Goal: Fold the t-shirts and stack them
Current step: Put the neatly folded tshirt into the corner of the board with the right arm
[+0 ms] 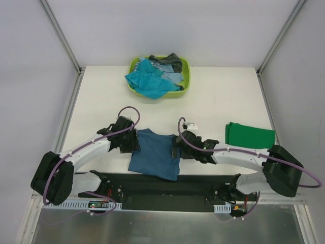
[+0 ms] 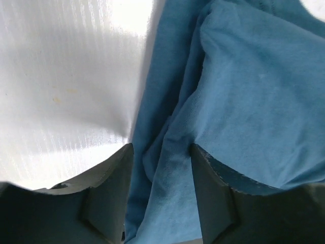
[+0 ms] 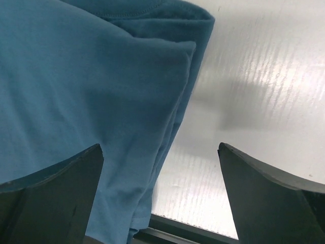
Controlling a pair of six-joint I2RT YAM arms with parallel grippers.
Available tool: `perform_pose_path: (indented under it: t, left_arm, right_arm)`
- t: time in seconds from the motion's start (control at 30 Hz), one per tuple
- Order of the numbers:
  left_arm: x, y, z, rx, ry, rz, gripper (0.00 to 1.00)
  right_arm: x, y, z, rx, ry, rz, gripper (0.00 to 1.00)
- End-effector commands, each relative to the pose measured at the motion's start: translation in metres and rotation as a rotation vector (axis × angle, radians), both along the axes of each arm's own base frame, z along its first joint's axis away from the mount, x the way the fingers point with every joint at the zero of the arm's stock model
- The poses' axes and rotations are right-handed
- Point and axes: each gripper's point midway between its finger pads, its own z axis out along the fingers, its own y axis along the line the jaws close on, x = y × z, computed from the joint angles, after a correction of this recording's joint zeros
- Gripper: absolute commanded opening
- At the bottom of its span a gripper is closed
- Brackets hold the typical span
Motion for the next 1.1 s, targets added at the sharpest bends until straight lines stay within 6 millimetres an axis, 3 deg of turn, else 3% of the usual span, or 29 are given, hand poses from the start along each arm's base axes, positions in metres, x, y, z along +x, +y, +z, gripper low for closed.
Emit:
perform_pose_path:
  t: [0.0, 0.13, 0.37, 0.6, 0.77, 0.87, 0.97, 1.07]
  left_arm:
    - [-0.007, 0.005, -0.018, 0.022, 0.038, -0.007, 0.44]
    - [-0.015, 0.011, -0.033, 0.054, 0.077, 0.005, 0.28]
    - [-0.02, 0.02, -0.047, 0.108, 0.118, 0.022, 0.23]
    - [-0.02, 0.021, -0.046, 0.103, 0.109, 0.033, 0.2]
    - [-0.022, 0.021, -0.044, 0.092, 0.107, 0.038, 0.21]
    - [-0.019, 0.019, -0.041, 0.088, 0.099, 0.037, 0.29]
    - [-0.01, 0.01, -0.026, 0.042, 0.057, 0.017, 0.51]
    - [0.002, -0.002, 0.001, -0.024, -0.026, -0.005, 0.74]
  right_arm:
    - [0.005, 0.016, 0.004, 0.031, 0.045, -0.047, 0.97]
    - [0.006, 0.02, -0.003, 0.02, 0.062, -0.052, 0.94]
    - [0.006, 0.034, -0.016, 0.009, 0.107, -0.025, 0.86]
    - [-0.002, 0.043, -0.036, 0.011, 0.199, -0.042, 0.63]
    - [-0.001, 0.043, -0.044, -0.006, 0.201, -0.048, 0.34]
    - [0.007, 0.036, -0.044, -0.069, 0.156, -0.041, 0.18]
    - [0.02, 0.026, -0.029, -0.158, 0.078, 0.008, 0.01]
    - [0.036, 0.009, -0.006, -0.264, -0.029, 0.047, 0.0]
